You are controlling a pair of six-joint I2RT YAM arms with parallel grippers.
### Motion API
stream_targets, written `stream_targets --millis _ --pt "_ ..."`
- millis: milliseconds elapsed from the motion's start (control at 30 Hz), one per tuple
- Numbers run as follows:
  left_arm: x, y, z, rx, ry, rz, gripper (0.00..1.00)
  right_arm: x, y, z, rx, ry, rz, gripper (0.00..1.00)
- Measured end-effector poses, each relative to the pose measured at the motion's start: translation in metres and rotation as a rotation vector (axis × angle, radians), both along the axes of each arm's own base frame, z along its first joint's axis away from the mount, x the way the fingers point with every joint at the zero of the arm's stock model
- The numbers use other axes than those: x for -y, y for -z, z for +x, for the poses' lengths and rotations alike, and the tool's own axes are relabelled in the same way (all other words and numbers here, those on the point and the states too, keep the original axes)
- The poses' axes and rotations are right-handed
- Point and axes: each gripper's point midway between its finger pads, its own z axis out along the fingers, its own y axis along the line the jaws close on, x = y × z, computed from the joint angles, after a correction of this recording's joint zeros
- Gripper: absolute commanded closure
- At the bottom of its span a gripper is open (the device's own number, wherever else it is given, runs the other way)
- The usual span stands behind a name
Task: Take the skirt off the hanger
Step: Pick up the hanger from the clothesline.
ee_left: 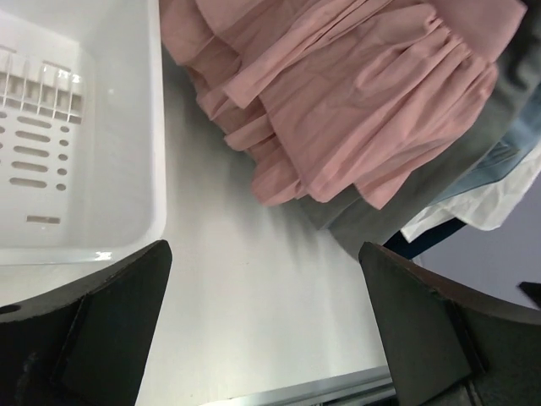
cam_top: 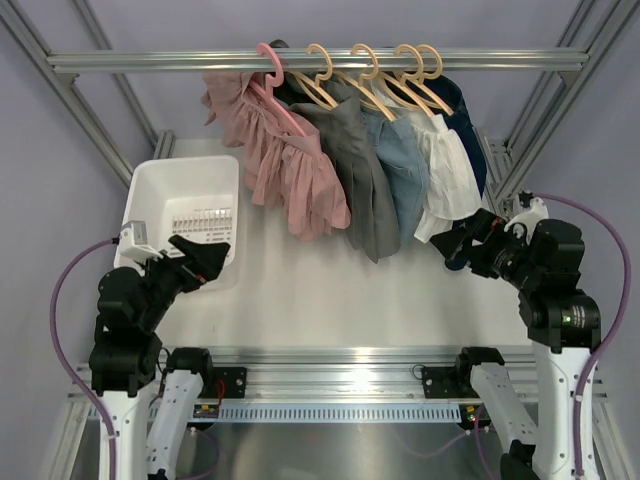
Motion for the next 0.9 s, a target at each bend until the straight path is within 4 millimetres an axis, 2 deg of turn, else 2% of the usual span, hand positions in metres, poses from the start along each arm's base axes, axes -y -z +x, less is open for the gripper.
stream_targets --millis 100,167,333,433,600,767,900 --pt "0.000 0.009 0.004 -0.052 0.016 0.036 0.01 -0.008 -0.029 0.005 0.053 -0.053 -0.013 0.01" --pt "0.000 0.010 0.010 -0.075 0.026 0.057 0.01 -0.023 -0.052 0.009 0.088 -0.128 -0.019 0.00" --pt "-0.002 0.005 0.022 -0.098 0.039 0.114 0.01 -0.080 -0.092 0.022 0.137 -0.329 -0.053 0.01" --pt "-0.004 0.004 0.022 -0.097 0.039 0.146 0.01 -0.111 -0.106 0.038 0.164 -0.394 -0.081 0.00" --pt "-0.005 0.005 0.021 -0.100 0.046 0.169 0.01 -0.161 -0.101 0.071 0.163 -0.486 -0.145 0.01" --pt "-0.004 0.008 0.025 -0.110 0.056 0.179 0.01 -0.193 -0.091 0.104 0.171 -0.524 -0.208 0.04" --pt "0.000 0.008 0.029 -0.111 0.079 0.174 0.01 -0.214 -0.098 0.133 0.234 -0.542 -0.261 0.08"
